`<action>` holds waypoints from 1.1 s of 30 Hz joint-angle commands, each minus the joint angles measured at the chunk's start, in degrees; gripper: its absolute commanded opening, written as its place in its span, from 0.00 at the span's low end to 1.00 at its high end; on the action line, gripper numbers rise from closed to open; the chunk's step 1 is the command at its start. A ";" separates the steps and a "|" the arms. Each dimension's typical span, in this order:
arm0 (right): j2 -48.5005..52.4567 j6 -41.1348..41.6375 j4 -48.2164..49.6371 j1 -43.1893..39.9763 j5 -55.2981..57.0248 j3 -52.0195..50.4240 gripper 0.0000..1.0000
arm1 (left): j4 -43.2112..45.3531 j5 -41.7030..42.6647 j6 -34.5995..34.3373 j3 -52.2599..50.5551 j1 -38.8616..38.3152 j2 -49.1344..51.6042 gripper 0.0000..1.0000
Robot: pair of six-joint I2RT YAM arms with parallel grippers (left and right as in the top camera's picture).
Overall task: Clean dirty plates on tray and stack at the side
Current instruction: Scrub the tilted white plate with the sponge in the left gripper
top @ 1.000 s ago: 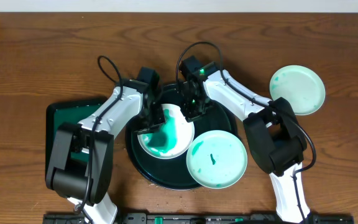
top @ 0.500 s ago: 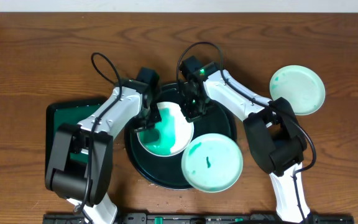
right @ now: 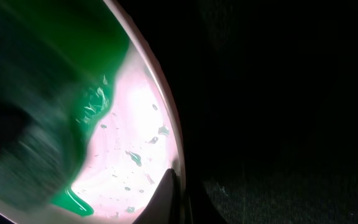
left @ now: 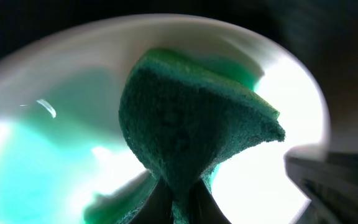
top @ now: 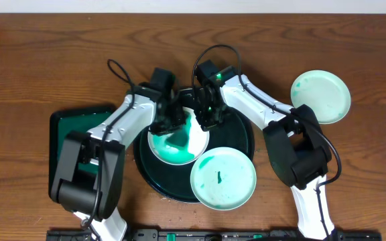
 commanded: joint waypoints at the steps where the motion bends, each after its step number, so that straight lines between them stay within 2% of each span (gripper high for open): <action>1: -0.44 -0.44 0.15 0.39 -0.13 0.17 0.01 | 1.11 6.78 1.20 -0.96 -3.28 1.38 0.07; 6: -0.44 -0.42 0.04 0.39 -0.15 0.17 0.01 | 1.05 6.45 -2.14 -0.96 -5.07 1.57 0.07; 9: -0.44 -0.44 -0.13 0.39 -0.13 0.17 0.01 | 0.17 3.28 -5.27 -0.96 -4.70 1.57 0.07; 14: -0.44 -0.44 -0.61 0.39 -0.13 0.17 0.01 | -6.01 -7.52 -9.33 -0.96 -2.99 1.57 0.07; 20: -0.44 -0.44 -0.50 0.39 0.26 0.17 0.01 | -13.42 -20.94 -10.23 -0.96 -0.98 1.57 0.07; 29: -0.44 -0.39 -0.52 0.39 0.26 0.17 0.01 | -15.96 -33.05 -11.82 -0.96 1.11 1.55 0.07; 33: -0.44 -0.39 -0.57 0.39 0.26 0.17 0.01 | -15.91 -34.97 -12.44 -0.83 2.34 1.53 0.07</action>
